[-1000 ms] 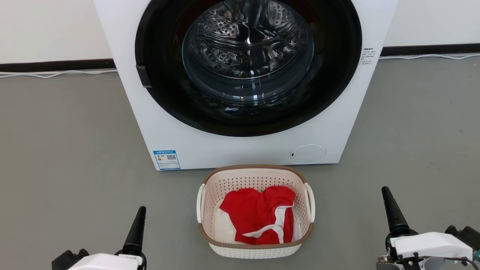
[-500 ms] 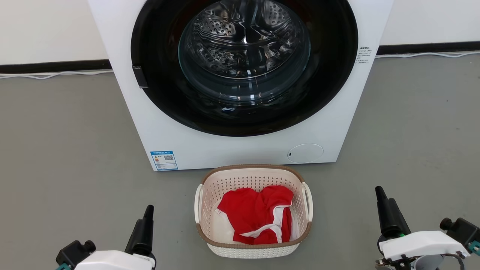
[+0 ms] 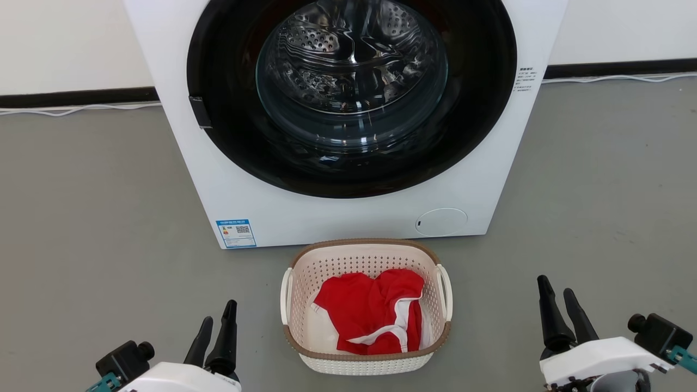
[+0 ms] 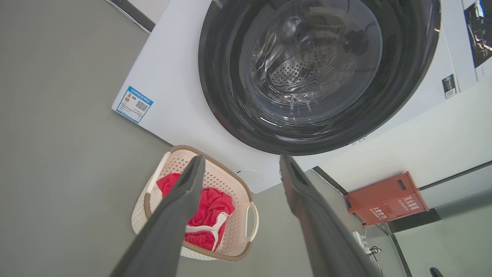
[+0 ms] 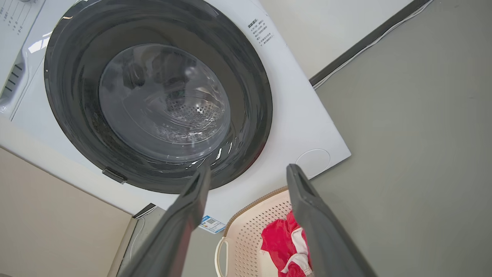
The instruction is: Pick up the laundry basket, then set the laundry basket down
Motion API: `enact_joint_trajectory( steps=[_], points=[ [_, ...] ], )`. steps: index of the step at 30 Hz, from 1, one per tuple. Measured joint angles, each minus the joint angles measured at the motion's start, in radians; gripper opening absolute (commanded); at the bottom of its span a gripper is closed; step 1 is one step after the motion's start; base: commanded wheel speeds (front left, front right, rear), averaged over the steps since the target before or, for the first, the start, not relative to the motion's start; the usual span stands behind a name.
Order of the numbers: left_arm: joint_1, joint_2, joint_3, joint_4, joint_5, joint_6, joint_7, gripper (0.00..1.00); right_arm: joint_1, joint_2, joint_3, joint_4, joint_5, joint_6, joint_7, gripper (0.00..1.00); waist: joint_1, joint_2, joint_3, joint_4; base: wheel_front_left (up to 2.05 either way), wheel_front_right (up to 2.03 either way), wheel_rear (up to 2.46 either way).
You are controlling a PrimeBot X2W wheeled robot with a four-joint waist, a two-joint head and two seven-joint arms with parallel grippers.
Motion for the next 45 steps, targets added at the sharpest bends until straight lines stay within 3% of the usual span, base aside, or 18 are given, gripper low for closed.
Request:
enact_joint_trajectory(
  steps=[45],
  points=[
    [-0.003, 0.006, -0.012, 0.019, 0.574, 0.027, -0.125, 1.00, -0.039, -0.010, 0.009, 0.035, -0.578, 0.000, -0.129, 1.00, 0.0000, 0.0000, 0.011, -0.019, 0.00, 0.00, 0.00]
  ],
)
